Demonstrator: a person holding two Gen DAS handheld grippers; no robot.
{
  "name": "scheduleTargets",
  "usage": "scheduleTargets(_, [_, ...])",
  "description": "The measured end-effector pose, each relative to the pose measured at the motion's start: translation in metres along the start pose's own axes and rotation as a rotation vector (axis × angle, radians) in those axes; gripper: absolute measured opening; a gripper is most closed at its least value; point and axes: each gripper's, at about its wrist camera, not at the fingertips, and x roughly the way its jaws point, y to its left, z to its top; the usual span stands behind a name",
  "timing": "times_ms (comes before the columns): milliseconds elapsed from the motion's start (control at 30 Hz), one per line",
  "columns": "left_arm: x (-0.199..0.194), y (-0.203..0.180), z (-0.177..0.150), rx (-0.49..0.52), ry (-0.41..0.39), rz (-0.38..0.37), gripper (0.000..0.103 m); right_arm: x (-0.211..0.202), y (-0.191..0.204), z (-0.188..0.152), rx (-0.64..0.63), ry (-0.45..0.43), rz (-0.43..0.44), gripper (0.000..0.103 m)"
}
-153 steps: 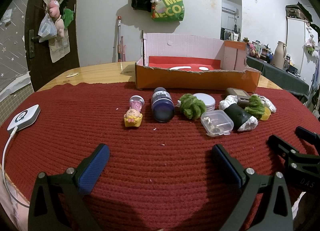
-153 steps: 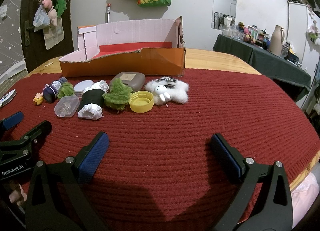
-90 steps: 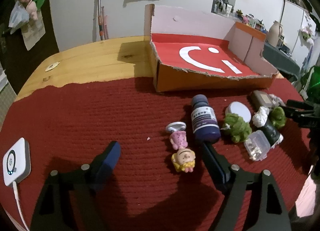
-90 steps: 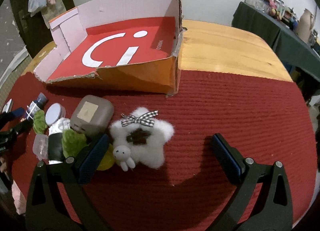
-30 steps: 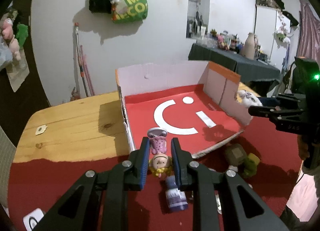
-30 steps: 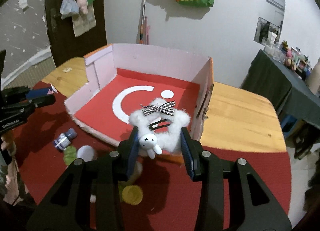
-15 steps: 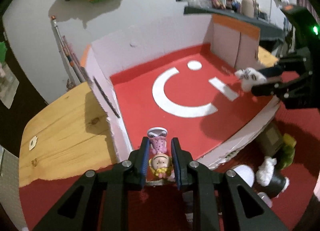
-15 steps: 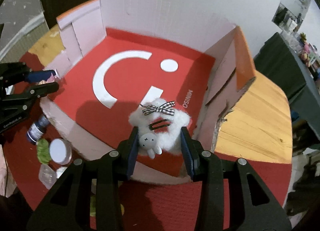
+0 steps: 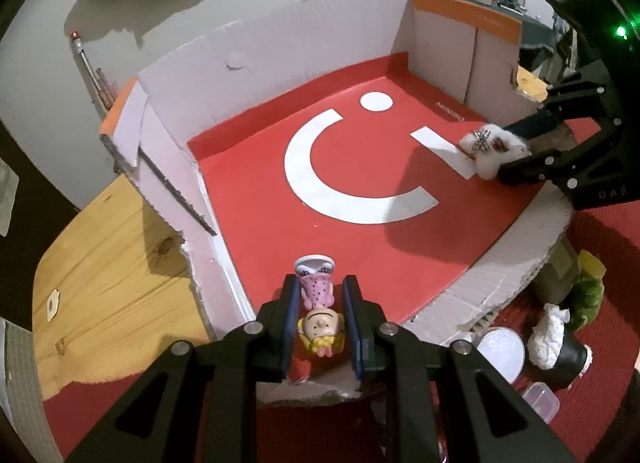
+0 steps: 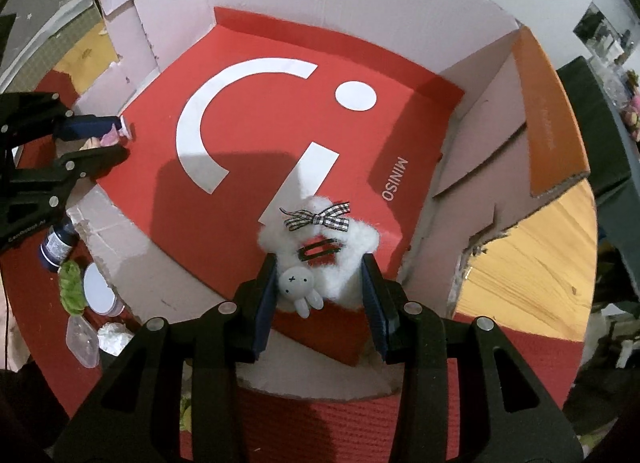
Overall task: Organize objects
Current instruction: 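Carry doll and plush star into the box and open both tools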
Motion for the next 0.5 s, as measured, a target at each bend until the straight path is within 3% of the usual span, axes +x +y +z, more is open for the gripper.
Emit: scheduleTargets(500, [0.0014, 0.0019, 0.0018, 0.021, 0.020, -0.014, 0.022, -0.0019, -0.0023, -0.0021, -0.009, 0.006, 0.009, 0.040])
